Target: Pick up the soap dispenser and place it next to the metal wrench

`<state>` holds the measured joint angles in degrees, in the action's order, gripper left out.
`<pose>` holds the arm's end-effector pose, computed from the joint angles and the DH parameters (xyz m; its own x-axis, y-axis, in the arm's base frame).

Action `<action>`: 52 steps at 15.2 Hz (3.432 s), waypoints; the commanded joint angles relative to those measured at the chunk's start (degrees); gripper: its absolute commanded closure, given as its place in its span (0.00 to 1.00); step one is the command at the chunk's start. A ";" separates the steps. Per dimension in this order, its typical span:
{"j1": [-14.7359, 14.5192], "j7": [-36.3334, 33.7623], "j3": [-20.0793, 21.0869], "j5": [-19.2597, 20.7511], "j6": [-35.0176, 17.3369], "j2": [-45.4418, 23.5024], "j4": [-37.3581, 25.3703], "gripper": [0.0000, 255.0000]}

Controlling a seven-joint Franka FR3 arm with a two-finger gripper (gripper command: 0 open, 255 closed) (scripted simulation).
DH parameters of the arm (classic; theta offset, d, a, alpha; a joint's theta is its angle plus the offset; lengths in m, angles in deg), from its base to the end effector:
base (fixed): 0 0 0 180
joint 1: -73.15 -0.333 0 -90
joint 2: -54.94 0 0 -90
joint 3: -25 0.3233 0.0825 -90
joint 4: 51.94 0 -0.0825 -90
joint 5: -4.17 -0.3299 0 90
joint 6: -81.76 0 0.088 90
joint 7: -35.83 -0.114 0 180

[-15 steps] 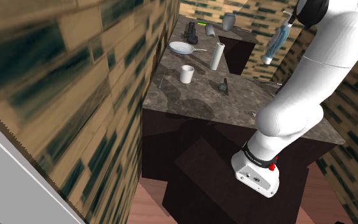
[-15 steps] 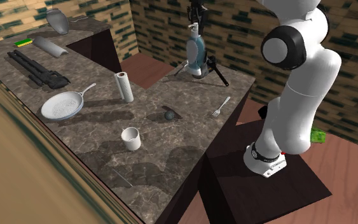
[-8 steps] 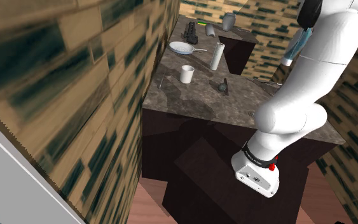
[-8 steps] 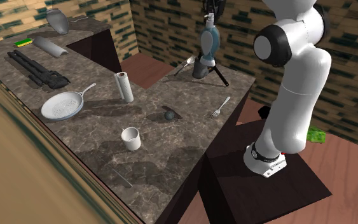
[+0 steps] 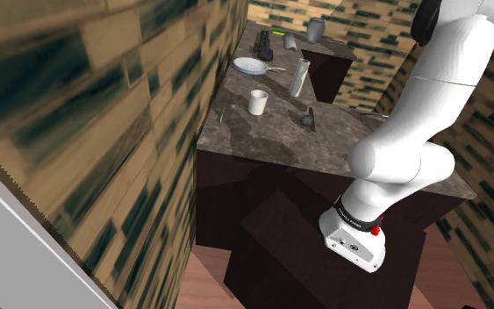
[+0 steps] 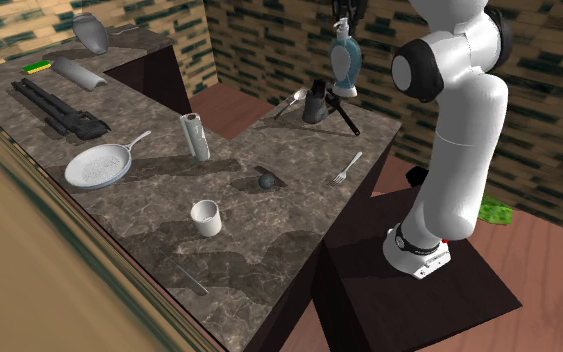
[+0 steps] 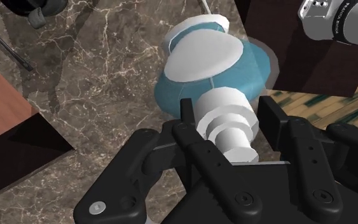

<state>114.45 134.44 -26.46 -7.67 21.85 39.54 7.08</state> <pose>0.0925 -0.4849 0.6964 0.9815 0.1912 0.0082 0.1900 -0.9682 -0.1627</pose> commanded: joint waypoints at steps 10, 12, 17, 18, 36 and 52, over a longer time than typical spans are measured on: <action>-7.59 -3.86 0.72 7.19 -12.56 9.03 18.72 1.00; -8.25 -4.45 0.96 8.01 -14.46 10.18 21.35 1.00; -9.36 -5.67 1.48 9.64 -18.94 12.50 27.31 1.00; -9.51 -5.87 1.57 9.90 -19.80 12.88 28.41 1.00; -10.38 -7.34 2.23 11.80 -34.21 15.67 44.62 1.00; -9.91 -5.62 1.91 9.63 -46.19 12.73 54.71 1.00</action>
<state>104.44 128.47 -24.51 2.42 -23.54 52.88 61.42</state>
